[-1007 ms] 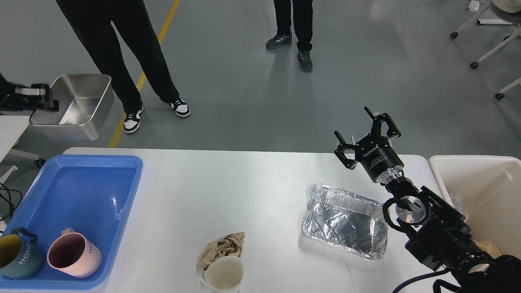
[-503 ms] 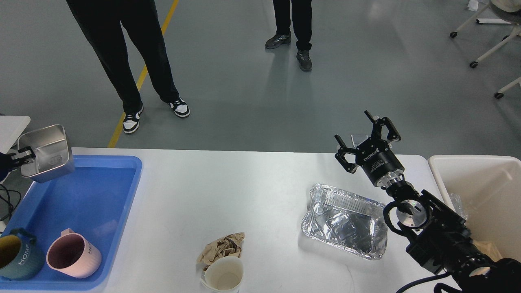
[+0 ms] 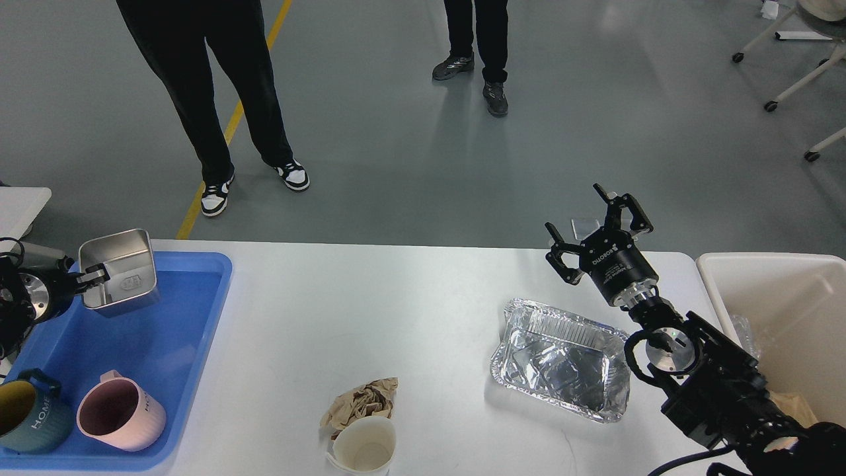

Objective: Tidy desktop
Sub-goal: 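Lift the steel tray and lower it into the blue tub, then release the steel tray and raise the left gripper away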

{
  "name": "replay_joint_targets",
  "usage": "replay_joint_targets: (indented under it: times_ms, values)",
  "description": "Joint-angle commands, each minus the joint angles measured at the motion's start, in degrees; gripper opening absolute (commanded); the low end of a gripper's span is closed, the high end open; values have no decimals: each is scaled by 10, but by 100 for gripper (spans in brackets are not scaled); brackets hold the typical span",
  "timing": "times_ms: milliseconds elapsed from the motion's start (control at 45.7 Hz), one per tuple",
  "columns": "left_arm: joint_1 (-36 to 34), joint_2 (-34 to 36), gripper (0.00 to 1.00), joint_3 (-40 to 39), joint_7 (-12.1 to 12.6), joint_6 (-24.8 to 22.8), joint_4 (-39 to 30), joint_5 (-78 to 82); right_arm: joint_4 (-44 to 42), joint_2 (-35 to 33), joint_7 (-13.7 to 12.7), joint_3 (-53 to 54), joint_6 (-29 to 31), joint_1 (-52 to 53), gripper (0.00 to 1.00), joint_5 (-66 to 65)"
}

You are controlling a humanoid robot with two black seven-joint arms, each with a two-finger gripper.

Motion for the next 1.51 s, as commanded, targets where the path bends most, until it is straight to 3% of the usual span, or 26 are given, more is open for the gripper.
replay_joint_targets:
  times_ms: [0, 306, 569, 657, 875, 941, 1029, 1160, 1291, 1488]
  values:
    - [5, -31, 6, 19, -12, 11, 45, -15, 1, 0, 0, 0, 1, -4, 100, 0]
    - [29, -59, 7, 50, -15, 38, 66, -58, 1, 0, 0, 0, 1, -5, 100, 0]
    - [45, -65, 21, 51, -22, 59, 66, -67, 1, 0, 0, 0, 1, -5, 100, 0]
    - [48, -64, 33, 51, -24, 59, 66, -68, 1, 0, 0, -1, 1, -4, 100, 0]
    - [35, -45, 80, 51, -45, 51, 66, -111, 0, 0, 0, -3, 1, -1, 100, 0]
    - [19, -28, 88, 52, -54, 40, 65, -120, 0, 0, 0, -4, 1, 1, 100, 0]
    - [-13, -9, 93, 52, -74, -8, 65, -121, 0, 0, 0, -5, 0, 5, 100, 0]
    - [-91, 51, 95, 52, -104, -128, 64, -121, 1, 1, 0, -5, -1, 8, 100, 0]
    - [-173, 94, 96, 48, -141, -217, 61, -131, 1, 2, 0, -5, -2, 12, 100, 0]
    - [-255, 123, 96, 51, -145, -325, 56, -166, 1, 2, 0, -6, -2, 13, 100, 0]
